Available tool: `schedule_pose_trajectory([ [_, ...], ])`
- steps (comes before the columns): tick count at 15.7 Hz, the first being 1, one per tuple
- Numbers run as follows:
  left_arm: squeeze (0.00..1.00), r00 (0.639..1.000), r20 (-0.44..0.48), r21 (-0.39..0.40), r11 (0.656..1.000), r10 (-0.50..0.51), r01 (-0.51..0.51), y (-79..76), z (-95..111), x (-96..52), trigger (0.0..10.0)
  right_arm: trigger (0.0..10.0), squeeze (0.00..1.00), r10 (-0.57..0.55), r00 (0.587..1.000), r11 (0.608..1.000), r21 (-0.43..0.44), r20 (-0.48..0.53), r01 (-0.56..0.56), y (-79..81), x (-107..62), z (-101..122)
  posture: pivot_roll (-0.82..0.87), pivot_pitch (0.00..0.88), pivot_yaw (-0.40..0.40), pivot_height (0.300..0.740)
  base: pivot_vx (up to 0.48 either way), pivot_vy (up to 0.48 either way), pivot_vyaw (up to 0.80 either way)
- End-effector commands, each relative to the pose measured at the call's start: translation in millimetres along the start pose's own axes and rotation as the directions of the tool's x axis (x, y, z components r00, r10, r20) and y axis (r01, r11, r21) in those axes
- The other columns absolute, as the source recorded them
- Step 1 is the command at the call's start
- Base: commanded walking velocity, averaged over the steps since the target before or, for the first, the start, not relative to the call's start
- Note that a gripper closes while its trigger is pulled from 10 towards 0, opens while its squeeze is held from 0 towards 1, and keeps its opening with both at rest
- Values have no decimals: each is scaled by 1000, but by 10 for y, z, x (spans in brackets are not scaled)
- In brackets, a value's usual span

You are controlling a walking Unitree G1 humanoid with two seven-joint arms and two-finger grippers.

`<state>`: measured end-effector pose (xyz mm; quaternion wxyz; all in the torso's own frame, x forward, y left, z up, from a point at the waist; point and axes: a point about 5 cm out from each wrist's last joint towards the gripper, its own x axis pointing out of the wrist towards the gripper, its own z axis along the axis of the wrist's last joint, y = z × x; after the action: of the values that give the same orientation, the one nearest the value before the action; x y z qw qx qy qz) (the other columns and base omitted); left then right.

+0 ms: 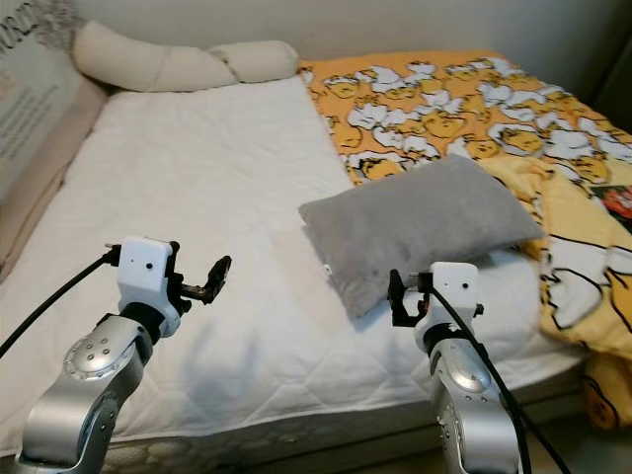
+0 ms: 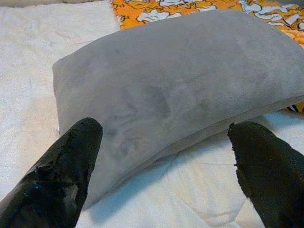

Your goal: Clean up the room

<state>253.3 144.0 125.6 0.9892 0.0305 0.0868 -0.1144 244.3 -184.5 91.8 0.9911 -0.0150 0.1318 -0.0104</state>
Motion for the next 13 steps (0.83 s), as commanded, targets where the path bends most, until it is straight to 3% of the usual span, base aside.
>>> schedule_pose_trajectory([
  [1,0,1000,-3,3,1000,23,-23,37,21,26,10000,10000,0,29,999,999,-27,15,-29,53,32,58,32,0,39,740,0,-480,800],
  [4,0,1000,-1,3,1000,20,-20,25,38,36,10000,10000,0,38,999,999,-20,36,-37,70,78,121,35,0,37,740,0,-480,800],
  [6,0,999,-20,-24,999,30,-30,34,14,15,10000,10000,0,30,998,999,18,55,-31,35,90,155,41,0,30,740,0,169,0],
  [13,0,998,-1,-47,997,65,-65,47,31,9,10000,10000,0,68,997,997,-27,42,-67,71,55,129,37,0,20,740,0,0,0],
])
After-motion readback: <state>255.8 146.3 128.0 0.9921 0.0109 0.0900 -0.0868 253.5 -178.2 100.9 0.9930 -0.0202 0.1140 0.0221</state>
